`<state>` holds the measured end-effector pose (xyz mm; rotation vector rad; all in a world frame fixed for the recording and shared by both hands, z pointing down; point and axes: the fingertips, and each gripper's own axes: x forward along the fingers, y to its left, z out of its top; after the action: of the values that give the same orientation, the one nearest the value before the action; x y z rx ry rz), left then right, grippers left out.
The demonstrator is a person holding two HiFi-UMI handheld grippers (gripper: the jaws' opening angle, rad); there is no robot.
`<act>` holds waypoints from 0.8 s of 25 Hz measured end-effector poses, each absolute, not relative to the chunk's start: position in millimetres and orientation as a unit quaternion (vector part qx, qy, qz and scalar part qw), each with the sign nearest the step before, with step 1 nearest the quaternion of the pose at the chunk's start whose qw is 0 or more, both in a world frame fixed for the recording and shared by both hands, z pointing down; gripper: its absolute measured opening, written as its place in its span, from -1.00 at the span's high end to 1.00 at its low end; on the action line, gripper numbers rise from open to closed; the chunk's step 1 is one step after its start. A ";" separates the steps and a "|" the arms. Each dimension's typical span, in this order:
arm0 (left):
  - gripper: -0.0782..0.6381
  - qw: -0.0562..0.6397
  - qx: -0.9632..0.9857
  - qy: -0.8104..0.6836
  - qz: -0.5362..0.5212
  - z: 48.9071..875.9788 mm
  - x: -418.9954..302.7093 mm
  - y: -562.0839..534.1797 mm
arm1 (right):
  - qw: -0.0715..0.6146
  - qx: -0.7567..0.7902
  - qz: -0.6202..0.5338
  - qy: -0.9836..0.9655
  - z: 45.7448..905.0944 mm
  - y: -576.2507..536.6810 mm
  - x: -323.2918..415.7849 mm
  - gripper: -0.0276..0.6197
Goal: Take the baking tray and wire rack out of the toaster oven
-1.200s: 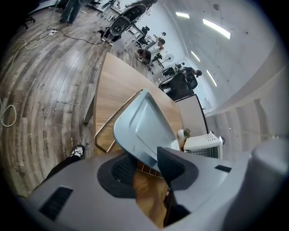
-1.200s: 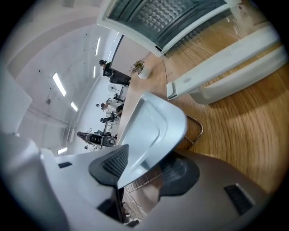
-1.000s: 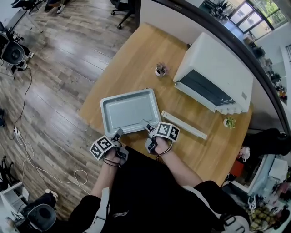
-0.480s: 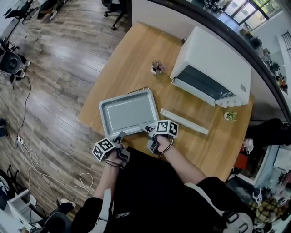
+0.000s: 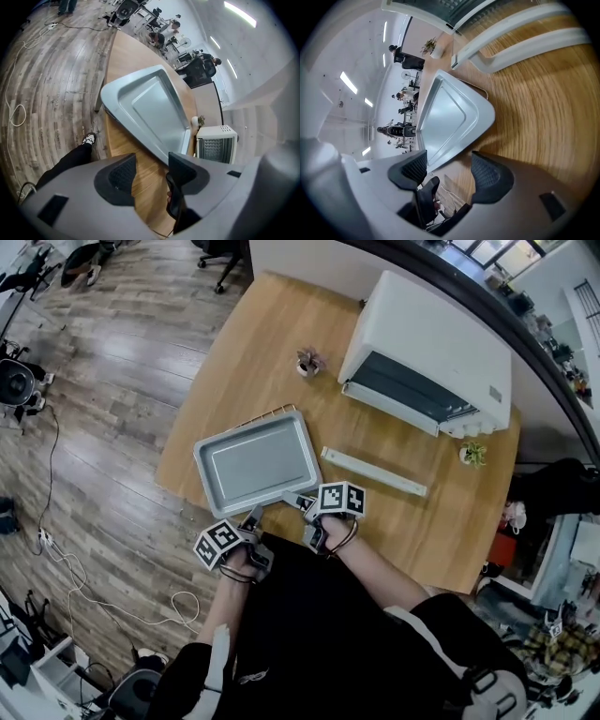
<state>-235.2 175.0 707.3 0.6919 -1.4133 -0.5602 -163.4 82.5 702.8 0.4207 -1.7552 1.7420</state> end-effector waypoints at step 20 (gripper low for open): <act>0.72 0.619 0.568 -0.542 -0.029 677.4 -139.6 71.9 | 0.285 0.308 0.457 -0.784 676.7 17.4 -32.8 0.90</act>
<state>-139.6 71.9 677.4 1.3055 -1.2471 -0.0675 -32.8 17.4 676.7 0.8226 -2.0979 1.2232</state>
